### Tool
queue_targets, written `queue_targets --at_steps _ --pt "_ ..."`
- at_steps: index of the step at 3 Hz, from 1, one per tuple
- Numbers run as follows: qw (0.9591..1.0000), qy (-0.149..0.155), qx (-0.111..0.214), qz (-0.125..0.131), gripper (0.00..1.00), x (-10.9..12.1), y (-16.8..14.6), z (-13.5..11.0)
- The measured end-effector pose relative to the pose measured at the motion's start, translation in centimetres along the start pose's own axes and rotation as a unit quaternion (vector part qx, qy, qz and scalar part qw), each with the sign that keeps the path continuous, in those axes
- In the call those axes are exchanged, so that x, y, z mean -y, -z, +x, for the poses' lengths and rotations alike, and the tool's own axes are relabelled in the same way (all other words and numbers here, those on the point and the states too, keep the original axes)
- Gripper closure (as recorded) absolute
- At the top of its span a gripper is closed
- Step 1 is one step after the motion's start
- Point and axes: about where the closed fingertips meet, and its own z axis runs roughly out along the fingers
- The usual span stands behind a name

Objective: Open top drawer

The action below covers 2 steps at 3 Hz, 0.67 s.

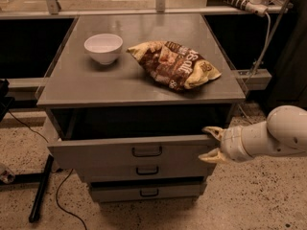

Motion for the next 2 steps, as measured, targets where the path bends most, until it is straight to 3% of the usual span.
queue_targets --at_steps 1,2 --pt "1.0000 0.000 0.000 0.000 0.84 0.22 0.65 -0.51" --pt "1.0000 0.000 0.000 0.000 1.00 0.48 1.39 -0.89"
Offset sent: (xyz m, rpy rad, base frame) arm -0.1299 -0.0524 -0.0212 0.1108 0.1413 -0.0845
